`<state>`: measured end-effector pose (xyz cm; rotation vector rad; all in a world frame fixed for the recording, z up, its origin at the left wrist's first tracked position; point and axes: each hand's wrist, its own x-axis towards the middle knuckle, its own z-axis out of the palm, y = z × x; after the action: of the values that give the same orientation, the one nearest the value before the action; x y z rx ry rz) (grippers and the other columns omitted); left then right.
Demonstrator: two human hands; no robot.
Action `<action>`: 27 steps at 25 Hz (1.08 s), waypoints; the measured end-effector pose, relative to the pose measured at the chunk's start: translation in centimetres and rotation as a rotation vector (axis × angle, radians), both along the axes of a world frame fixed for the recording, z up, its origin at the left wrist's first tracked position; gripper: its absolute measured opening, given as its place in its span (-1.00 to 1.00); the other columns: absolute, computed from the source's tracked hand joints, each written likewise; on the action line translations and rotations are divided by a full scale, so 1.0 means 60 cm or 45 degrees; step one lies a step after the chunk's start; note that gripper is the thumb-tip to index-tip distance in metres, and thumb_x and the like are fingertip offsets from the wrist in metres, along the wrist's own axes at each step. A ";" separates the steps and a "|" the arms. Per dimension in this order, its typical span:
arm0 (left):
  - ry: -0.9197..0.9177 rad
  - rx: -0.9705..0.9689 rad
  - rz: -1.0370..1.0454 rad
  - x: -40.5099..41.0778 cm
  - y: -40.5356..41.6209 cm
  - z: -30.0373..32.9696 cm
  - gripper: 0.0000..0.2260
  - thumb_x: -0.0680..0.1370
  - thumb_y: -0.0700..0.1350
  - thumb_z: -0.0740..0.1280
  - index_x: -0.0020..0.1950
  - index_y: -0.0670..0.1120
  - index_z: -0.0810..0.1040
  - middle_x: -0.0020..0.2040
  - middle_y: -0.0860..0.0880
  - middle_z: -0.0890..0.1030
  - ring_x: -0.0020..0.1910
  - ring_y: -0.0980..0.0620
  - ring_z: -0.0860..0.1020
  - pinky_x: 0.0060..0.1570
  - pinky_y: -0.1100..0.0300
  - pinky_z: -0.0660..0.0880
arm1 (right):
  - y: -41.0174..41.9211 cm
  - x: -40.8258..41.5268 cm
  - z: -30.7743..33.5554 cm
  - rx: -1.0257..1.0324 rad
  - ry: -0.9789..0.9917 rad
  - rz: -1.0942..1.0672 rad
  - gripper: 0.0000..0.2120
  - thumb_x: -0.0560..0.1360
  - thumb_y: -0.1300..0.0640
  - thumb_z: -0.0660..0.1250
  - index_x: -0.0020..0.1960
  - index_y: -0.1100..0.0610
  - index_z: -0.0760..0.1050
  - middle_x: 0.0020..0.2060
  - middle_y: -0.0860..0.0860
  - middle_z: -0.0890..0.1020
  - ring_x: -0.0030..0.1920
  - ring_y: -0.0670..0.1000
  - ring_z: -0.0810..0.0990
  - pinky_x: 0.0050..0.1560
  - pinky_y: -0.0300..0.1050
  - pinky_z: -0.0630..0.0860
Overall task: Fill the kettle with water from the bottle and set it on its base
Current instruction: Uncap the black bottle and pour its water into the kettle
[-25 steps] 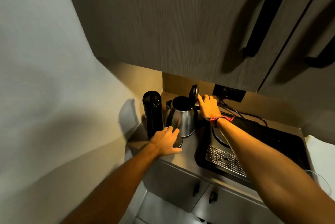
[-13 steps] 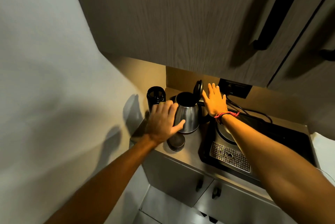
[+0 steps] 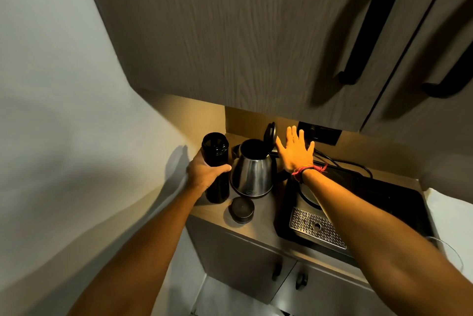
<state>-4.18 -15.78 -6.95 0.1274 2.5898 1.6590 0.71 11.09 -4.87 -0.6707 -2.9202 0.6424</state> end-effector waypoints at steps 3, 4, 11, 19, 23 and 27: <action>0.184 -0.267 -0.060 0.014 0.010 0.010 -0.35 0.23 0.12 0.59 0.26 0.02 0.51 0.14 -0.05 0.66 0.13 -0.11 0.61 0.13 -0.10 0.58 | -0.004 0.000 0.000 0.004 -0.004 -0.011 -0.26 0.57 -0.32 -0.18 0.61 0.08 -0.15 0.61 0.02 -0.14 0.61 0.09 -0.20 0.55 0.30 -0.20; 0.241 -0.387 -0.096 0.018 0.011 0.012 -0.36 0.21 0.17 0.56 0.23 0.02 0.51 0.10 -0.05 0.67 0.08 -0.10 0.62 0.08 -0.08 0.60 | -0.004 0.000 0.001 0.005 0.001 -0.013 -0.25 0.56 -0.33 -0.18 0.61 0.08 -0.15 0.61 0.02 -0.14 0.61 0.09 -0.20 0.55 0.30 -0.20; 0.399 -1.019 -0.180 0.006 0.008 0.024 -0.32 0.19 0.30 0.48 0.16 -0.07 0.46 0.03 -0.13 0.63 -0.02 -0.18 0.62 -0.06 -0.02 0.58 | -0.002 0.002 -0.001 0.009 0.072 -0.015 -0.22 0.54 -0.37 -0.18 0.61 0.08 -0.14 0.62 0.02 -0.11 0.61 0.08 -0.19 0.56 0.29 -0.18; 0.458 -1.270 -0.212 -0.016 0.027 0.062 -0.32 0.19 0.34 0.44 0.13 -0.07 0.47 0.02 -0.11 0.62 -0.03 -0.15 0.61 -0.13 0.04 0.52 | -0.002 0.002 -0.007 -0.013 0.104 -0.005 -0.21 0.54 -0.37 -0.18 0.61 0.08 -0.13 0.62 0.03 -0.10 0.61 0.08 -0.18 0.56 0.29 -0.18; 0.455 -1.349 -0.245 -0.023 0.037 0.075 -0.33 0.22 0.35 0.47 0.13 -0.07 0.48 0.00 -0.10 0.62 -0.06 -0.11 0.60 -0.17 0.08 0.46 | 0.000 0.006 -0.006 -0.004 0.113 -0.009 -0.21 0.54 -0.37 -0.18 0.61 0.09 -0.13 0.62 0.03 -0.09 0.61 0.08 -0.18 0.56 0.27 -0.19; 0.460 -1.397 -0.265 -0.029 0.041 0.091 -0.34 0.23 0.34 0.46 0.12 -0.07 0.48 -0.07 -0.08 0.58 -0.17 -0.05 0.51 -0.19 0.10 0.45 | -0.002 0.007 -0.007 -0.023 0.120 -0.010 -0.20 0.54 -0.38 -0.18 0.61 0.09 -0.12 0.62 0.02 -0.09 0.61 0.08 -0.17 0.56 0.28 -0.18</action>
<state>-5.93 -13.34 -1.49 0.6212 3.1667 0.0106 1.15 10.96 -5.30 -0.6351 -2.8273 0.6807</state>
